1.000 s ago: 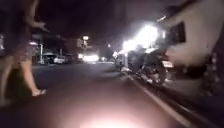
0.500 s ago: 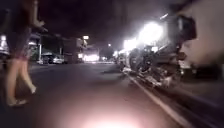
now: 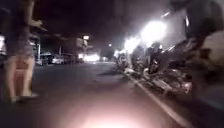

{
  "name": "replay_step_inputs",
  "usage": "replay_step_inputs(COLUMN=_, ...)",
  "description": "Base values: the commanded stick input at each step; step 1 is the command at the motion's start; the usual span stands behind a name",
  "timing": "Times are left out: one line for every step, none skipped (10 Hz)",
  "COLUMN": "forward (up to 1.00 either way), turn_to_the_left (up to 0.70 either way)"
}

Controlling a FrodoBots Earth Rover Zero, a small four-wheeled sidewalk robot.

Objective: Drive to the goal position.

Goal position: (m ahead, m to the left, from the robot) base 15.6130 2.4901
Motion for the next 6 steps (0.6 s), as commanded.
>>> replay_step_inputs(forward=1.00, turn_to_the_left=0.00)
replay_step_inputs(forward=1.00, turn_to_the_left=0.00)
replay_step_inputs(forward=1.00, turn_to_the_left=0.00)
replay_step_inputs(forward=1.00, turn_to_the_left=0.00)
replay_step_inputs(forward=1.00, turn_to_the_left=0.00)
replay_step_inputs(forward=1.00, turn_to_the_left=0.00)
